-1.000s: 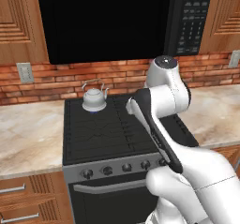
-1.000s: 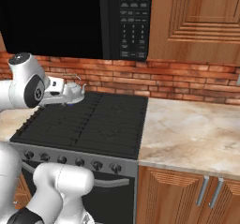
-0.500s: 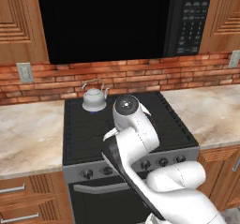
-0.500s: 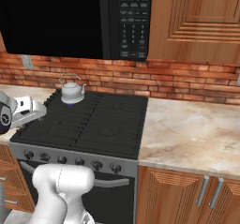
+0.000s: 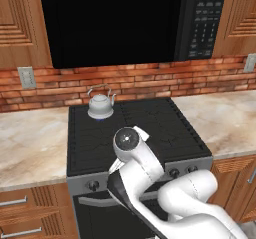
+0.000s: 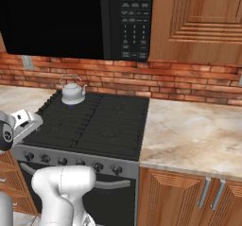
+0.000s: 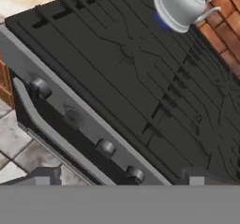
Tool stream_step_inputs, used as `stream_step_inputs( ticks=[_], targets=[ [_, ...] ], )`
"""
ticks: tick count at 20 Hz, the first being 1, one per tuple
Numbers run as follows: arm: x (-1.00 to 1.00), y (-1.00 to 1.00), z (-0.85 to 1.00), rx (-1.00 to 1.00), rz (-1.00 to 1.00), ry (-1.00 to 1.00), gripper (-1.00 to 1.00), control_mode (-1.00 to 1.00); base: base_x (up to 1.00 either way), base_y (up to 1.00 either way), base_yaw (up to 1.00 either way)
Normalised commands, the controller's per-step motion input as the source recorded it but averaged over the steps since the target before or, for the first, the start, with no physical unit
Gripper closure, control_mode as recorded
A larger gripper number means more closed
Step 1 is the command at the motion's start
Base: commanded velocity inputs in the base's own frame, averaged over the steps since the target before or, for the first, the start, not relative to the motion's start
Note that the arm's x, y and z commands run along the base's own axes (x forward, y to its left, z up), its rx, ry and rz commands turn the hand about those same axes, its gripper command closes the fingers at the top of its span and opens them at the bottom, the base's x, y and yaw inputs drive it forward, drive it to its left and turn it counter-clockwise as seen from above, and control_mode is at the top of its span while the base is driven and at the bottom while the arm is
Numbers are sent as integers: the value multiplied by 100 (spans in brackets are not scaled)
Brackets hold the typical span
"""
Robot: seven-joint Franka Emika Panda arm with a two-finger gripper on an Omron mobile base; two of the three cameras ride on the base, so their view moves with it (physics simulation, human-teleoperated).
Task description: Lower the heat of the kettle.
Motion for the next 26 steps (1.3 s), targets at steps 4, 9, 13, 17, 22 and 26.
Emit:
stream_step_inputs(
  ticks=[4, 9, 13, 17, 22, 26],
  targets=[
    [-18, 13, -59, -24, 28, 0, -100, -100, 0, 0, 0],
    [-32, 12, -42, -23, 14, -9, -100, -100, 0, 0, 0],
    [-12, 24, -31, -25, 0, -11, -100, -100, 0, 0, 0],
    [1, 29, -39, -22, 0, -8, -100, -100, 0, 0, 0],
    [17, 32, -34, -14, -1, 0, -100, -100, 0, 0, 0],
    [8, 26, -21, -7, -1, -2, -100, -100, 0, 0, 0]
  ],
)
